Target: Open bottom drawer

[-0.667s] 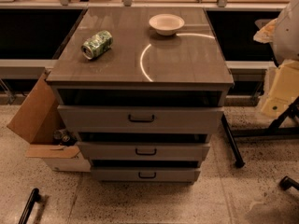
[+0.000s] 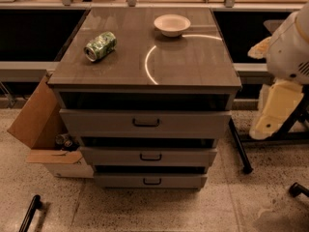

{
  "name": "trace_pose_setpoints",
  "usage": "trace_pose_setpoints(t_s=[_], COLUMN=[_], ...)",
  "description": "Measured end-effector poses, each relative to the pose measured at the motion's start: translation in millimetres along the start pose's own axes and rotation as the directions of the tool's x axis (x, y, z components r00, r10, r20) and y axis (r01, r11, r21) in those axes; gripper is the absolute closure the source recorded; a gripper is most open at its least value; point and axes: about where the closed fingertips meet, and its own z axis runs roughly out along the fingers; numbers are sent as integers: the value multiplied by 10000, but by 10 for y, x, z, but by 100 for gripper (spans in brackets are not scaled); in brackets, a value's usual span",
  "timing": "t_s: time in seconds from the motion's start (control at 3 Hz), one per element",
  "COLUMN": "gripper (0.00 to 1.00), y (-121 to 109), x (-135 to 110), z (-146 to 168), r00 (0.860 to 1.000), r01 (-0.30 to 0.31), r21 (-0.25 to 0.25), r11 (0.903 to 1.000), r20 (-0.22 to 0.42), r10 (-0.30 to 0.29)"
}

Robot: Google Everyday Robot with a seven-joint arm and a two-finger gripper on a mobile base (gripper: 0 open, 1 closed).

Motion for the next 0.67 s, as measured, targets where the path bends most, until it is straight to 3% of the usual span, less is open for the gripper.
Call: trace_pose_setpoints(t_s=[0.33, 0.67], gripper=[0, 0], y=[219, 523], x=[-95, -225], z=[547, 1126], r00=[9971, 9915], r01=[81, 151], r21=[-722, -1858], r11=[9974, 9825], r20=[759, 1295], r10=[-26, 93])
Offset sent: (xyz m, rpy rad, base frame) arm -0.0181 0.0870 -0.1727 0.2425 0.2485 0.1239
